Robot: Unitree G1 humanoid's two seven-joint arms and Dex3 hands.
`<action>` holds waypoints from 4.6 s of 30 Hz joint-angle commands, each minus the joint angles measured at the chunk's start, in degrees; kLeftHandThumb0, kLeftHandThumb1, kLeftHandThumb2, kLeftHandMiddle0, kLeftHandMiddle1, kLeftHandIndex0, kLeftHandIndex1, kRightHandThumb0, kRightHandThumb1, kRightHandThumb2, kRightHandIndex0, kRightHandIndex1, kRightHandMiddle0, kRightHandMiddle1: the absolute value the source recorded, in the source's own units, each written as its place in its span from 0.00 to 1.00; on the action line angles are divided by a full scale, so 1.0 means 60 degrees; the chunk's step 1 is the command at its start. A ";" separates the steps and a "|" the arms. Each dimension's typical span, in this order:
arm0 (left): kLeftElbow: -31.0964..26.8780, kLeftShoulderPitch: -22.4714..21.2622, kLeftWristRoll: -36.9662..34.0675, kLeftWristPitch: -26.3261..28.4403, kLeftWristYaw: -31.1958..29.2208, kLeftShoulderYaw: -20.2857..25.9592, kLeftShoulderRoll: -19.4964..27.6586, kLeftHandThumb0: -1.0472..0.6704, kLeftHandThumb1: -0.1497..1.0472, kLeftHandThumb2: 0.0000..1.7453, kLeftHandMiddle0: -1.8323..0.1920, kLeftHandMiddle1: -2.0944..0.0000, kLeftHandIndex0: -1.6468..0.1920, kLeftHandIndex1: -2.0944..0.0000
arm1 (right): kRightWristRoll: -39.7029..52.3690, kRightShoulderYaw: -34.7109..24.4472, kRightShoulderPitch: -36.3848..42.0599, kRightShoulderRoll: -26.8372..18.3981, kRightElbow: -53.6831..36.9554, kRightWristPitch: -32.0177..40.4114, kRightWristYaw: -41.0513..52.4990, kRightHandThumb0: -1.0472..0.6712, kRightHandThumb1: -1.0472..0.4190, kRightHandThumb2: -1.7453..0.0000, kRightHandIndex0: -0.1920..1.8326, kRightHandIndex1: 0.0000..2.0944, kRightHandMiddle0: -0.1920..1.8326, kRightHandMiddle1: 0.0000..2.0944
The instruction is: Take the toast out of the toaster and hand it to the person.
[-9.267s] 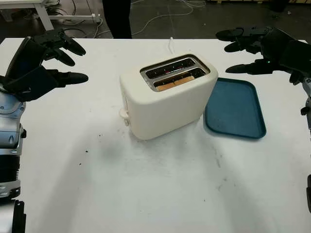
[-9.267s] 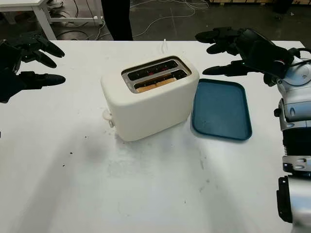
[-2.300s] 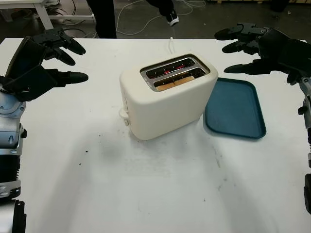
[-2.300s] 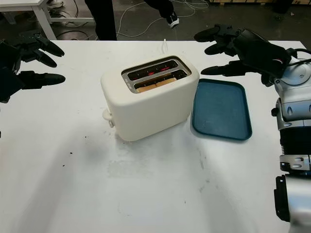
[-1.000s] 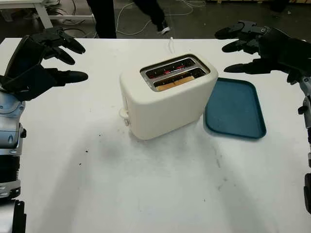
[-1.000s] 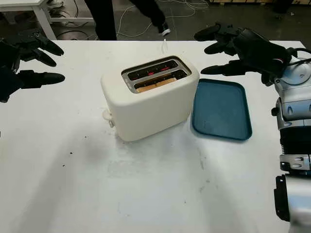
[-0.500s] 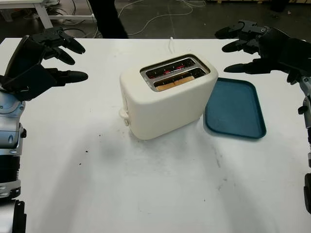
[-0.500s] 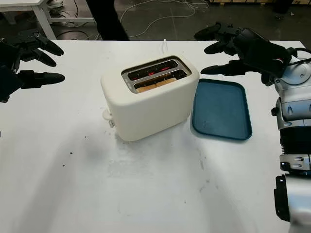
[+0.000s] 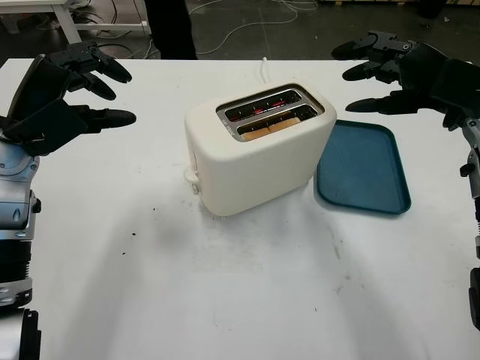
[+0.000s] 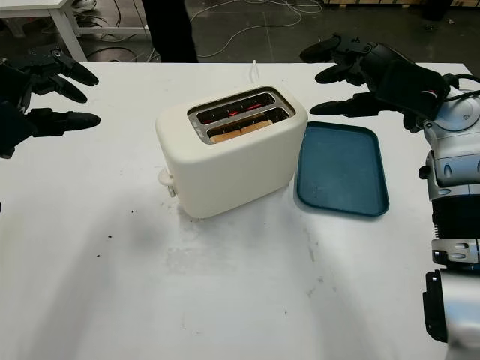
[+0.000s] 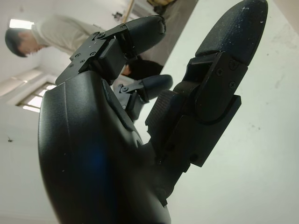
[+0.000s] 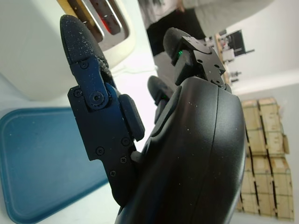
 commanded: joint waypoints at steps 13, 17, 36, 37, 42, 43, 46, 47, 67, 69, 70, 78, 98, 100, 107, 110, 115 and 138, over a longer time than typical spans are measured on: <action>0.0001 -0.0014 0.0035 -0.0176 0.0052 -0.0004 0.0033 0.00 0.74 0.01 0.68 0.39 0.63 0.47 | 0.0044 -0.0009 -0.0066 0.0058 -0.0095 -0.0033 -0.0021 0.16 0.18 1.00 0.09 0.40 0.14 0.29; 0.0036 -0.0049 0.0037 -0.0217 0.0017 -0.0017 0.0049 0.00 0.75 0.01 0.68 0.40 0.62 0.47 | 0.0148 -0.0046 -0.0085 0.0069 -0.0085 -0.0034 0.0075 0.18 0.18 1.00 0.09 0.39 0.14 0.29; 0.0001 -0.0048 -0.0103 -0.0101 0.0009 0.0040 -0.0034 0.00 0.73 0.00 0.67 0.40 0.62 0.47 | 0.0150 -0.0035 -0.0119 0.0085 0.0073 -0.0241 0.0083 0.19 0.18 1.00 0.09 0.40 0.13 0.31; -0.0013 -0.0046 -0.0130 -0.0074 0.0000 0.0046 -0.0044 0.00 0.73 0.00 0.68 0.40 0.62 0.47 | 0.0170 -0.0041 -0.0126 0.0096 0.0084 -0.0230 0.0093 0.19 0.18 1.00 0.09 0.40 0.12 0.31; 0.0059 -0.0031 0.0037 -0.0246 0.0097 0.0000 0.0000 0.00 0.75 0.01 0.67 0.39 0.62 0.47 | 0.0163 -0.0044 -0.0114 0.0075 0.0073 -0.0221 0.0101 0.18 0.18 1.00 0.09 0.39 0.12 0.32; 0.0064 -0.0030 0.0048 -0.0263 0.0108 0.0000 -0.0003 0.00 0.75 0.01 0.67 0.40 0.62 0.47 | 0.0164 -0.0042 -0.0116 0.0068 0.0081 -0.0252 0.0115 0.19 0.18 1.00 0.09 0.39 0.12 0.32; 0.0003 -0.0027 -0.0003 -0.0175 0.0077 0.0013 -0.0026 0.00 0.75 0.00 0.67 0.40 0.62 0.47 | 0.0173 -0.0043 -0.0120 0.0067 0.0101 -0.0288 0.0133 0.18 0.18 1.00 0.09 0.39 0.12 0.32; -0.0016 -0.0023 -0.0026 -0.0134 0.0066 0.0021 -0.0033 0.00 0.75 0.00 0.67 0.40 0.62 0.47 | 0.0147 -0.0033 -0.0114 0.0060 0.0070 -0.0272 0.0114 0.19 0.18 1.00 0.09 0.39 0.12 0.32; 0.0003 -0.0001 -0.0050 -0.0137 0.0086 0.0057 -0.0082 0.00 0.74 0.00 0.67 0.40 0.62 0.47 | 0.0171 -0.0055 -0.0051 0.0063 -0.0035 -0.0083 0.0050 0.18 0.18 1.00 0.09 0.39 0.12 0.33; 0.0016 0.0001 -0.0051 -0.0163 0.0102 0.0061 -0.0094 0.00 0.74 0.00 0.67 0.40 0.62 0.47 | 0.0164 -0.0049 -0.0062 0.0067 -0.0004 -0.0087 0.0047 0.18 0.18 1.00 0.09 0.39 0.12 0.33; 0.0015 0.0005 -0.0049 -0.0157 0.0098 0.0061 -0.0088 0.00 0.74 0.00 0.67 0.40 0.62 0.47 | 0.0139 -0.0037 -0.0060 0.0056 -0.0005 -0.0114 0.0041 0.18 0.18 1.00 0.09 0.39 0.12 0.33; -0.0029 0.0019 -0.0045 -0.0117 0.0100 0.0064 -0.0092 0.00 0.74 0.00 0.67 0.40 0.63 0.47 | 0.0232 -0.0077 -0.0056 0.0077 0.0009 -0.0087 0.0097 0.19 0.18 1.00 0.09 0.38 0.11 0.33; -0.0142 0.0033 -0.0150 0.0117 0.0053 0.0109 -0.0113 0.00 0.73 0.00 0.68 0.40 0.62 0.47 | 0.0282 -0.0070 -0.0040 0.0057 -0.0066 0.0080 0.0075 0.19 0.18 1.00 0.09 0.38 0.11 0.32; -0.0099 0.0025 -0.0134 0.0026 0.0055 0.0103 -0.0104 0.00 0.73 0.00 0.68 0.40 0.62 0.48 | 0.0268 -0.0067 -0.0043 0.0069 -0.0033 0.0037 0.0052 0.19 0.18 1.00 0.09 0.37 0.11 0.32; -0.0055 0.0009 0.0019 -0.0120 0.0090 0.0051 -0.0033 0.00 0.73 0.00 0.67 0.39 0.62 0.48 | 0.0180 -0.0022 -0.0044 0.0041 -0.0077 -0.0033 0.0024 0.19 0.18 1.00 0.09 0.38 0.12 0.32; -0.0082 0.0000 -0.0006 -0.0077 0.0065 0.0056 -0.0043 0.00 0.73 0.00 0.67 0.40 0.62 0.47 | 0.0150 -0.0017 -0.0039 0.0047 -0.0060 -0.0077 -0.0014 0.18 0.18 1.00 0.09 0.39 0.12 0.32; -0.0057 -0.0008 -0.0008 -0.0108 0.0078 0.0060 -0.0055 0.00 0.74 0.00 0.67 0.40 0.62 0.47 | 0.0235 -0.0020 -0.0097 0.0033 -0.0013 -0.0067 0.0128 0.19 0.18 1.00 0.09 0.39 0.11 0.32; 0.0022 -0.0026 0.0030 -0.0157 0.0085 0.0025 -0.0058 0.00 0.74 0.00 0.67 0.39 0.62 0.47 | 0.0162 -0.0003 -0.0090 0.0039 -0.0008 -0.0098 0.0083 0.18 0.18 1.00 0.09 0.39 0.11 0.33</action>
